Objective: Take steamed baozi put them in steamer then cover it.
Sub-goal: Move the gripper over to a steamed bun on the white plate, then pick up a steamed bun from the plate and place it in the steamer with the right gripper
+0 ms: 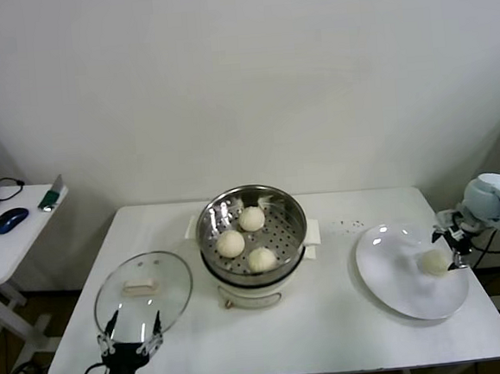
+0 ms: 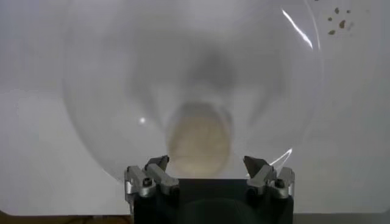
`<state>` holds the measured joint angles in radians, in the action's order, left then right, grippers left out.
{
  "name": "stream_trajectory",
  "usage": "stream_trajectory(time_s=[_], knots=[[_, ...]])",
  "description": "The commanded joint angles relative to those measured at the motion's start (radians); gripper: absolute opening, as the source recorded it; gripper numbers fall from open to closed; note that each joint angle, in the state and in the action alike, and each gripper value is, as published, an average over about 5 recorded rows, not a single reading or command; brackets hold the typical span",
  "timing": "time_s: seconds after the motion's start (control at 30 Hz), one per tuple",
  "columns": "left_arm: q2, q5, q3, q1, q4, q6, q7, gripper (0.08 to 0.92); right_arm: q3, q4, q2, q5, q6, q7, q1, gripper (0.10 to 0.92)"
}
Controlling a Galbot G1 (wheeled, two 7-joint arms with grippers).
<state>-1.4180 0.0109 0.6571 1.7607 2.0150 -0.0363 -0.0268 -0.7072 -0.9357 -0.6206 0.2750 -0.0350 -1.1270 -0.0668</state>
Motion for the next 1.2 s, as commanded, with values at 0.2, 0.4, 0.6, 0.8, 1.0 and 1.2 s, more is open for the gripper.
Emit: stream_trajectory(time_s=[0.2,0.4,0.6,0.8,1.0,1.2], knots=[[-0.002,-0.007,-0.002,-0.004,-0.005,0.005,0.0,0.823,0.066,0.081,-0.058,0.052,-0.014,-0.005,-0.049,0.823],[-0.003,-0.006,-0.001,-0.005,-0.01,0.003,0.0,0.823,0.06,0.105,-0.072,0.063,-0.025,-0.019,-0.036,0.819],[-0.003,-0.006,0.0,-0.008,-0.011,0.003,0.0,0.823,0.055,0.106,-0.072,0.056,-0.023,-0.025,-0.036,0.755],[-0.004,-0.005,-0.002,-0.009,-0.012,0.003,-0.001,0.823,0.056,0.109,-0.071,0.039,-0.021,-0.026,-0.034,0.717],[-0.005,-0.005,-0.002,-0.007,-0.009,0.001,0.0,0.823,0.015,0.096,-0.061,-0.027,0.002,-0.025,0.009,0.704],[-0.009,-0.002,-0.004,0.002,0.011,0.002,0.002,0.823,-0.186,0.044,-0.044,-0.222,0.071,-0.023,0.186,0.698]])
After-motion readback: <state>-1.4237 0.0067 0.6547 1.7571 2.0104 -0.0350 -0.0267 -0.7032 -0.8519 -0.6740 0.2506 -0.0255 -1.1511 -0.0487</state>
